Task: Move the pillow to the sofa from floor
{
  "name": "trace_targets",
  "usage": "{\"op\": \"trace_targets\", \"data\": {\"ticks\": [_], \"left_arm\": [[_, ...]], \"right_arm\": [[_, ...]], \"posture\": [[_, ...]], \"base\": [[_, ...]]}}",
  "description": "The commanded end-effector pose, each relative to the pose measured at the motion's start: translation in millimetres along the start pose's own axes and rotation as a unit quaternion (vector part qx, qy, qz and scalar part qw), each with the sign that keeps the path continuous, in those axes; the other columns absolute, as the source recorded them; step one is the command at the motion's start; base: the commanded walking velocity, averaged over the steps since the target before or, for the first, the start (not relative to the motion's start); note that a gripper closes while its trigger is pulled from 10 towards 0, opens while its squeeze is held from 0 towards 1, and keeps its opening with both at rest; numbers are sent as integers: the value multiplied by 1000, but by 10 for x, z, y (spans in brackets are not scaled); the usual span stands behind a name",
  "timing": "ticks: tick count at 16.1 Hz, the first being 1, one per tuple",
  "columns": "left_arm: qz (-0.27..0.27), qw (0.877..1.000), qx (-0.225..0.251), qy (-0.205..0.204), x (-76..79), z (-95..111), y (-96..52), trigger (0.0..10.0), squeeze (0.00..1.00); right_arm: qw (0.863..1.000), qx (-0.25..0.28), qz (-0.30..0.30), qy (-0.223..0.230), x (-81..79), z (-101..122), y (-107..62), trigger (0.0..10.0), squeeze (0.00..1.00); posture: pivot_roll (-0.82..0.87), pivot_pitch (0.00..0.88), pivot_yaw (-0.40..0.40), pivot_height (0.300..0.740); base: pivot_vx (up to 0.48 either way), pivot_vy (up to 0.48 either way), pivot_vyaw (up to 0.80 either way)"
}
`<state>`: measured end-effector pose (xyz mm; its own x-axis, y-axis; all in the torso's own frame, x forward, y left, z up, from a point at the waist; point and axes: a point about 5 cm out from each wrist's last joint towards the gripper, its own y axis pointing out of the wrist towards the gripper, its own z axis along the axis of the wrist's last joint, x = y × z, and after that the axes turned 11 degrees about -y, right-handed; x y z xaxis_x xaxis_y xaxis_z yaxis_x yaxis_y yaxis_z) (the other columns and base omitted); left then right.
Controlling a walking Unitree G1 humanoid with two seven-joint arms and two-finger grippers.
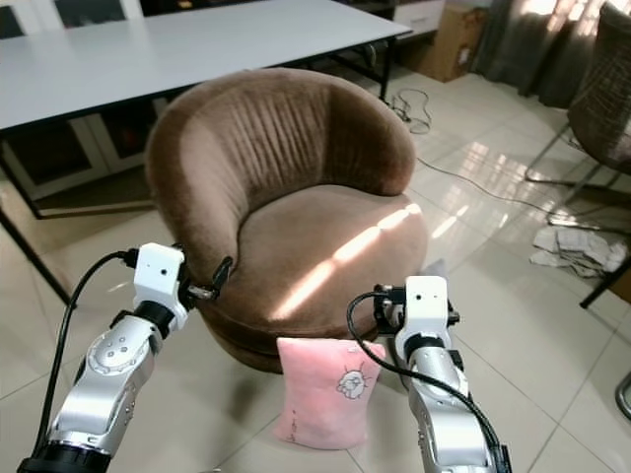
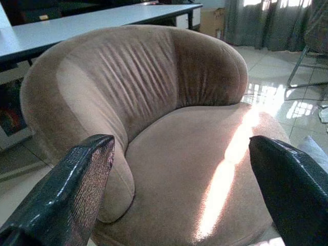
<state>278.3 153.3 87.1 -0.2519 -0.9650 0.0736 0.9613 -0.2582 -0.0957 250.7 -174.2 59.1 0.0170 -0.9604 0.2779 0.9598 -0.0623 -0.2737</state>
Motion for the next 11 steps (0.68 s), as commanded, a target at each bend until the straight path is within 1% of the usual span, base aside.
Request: {"op": "trace_targets", "data": {"ticks": [1, 3, 11], "left_arm": [[-3, 1000, -9, 2, 7, -21, -7, 10000, 0], [-2, 1000, -10, 2, 6, -25, -10, 10000, 0], [-1, 1000, -13, 7, -9, -36, -13, 10000, 0]], "right_arm": [[1000, -2, -6, 0, 34, 0, -11, 10000, 0], [1000, -3, -6, 0, 33, -1, -15, 10000, 0], [1000, -5, -7, -4, 28, -9, -19, 10000, 0]], "posture": [[-69, 14, 6, 686], [-69, 14, 4, 671], [-69, 22, 7, 581]], "base": [[0, 0, 0], [0, 0, 0], [0, 0, 0]]}}
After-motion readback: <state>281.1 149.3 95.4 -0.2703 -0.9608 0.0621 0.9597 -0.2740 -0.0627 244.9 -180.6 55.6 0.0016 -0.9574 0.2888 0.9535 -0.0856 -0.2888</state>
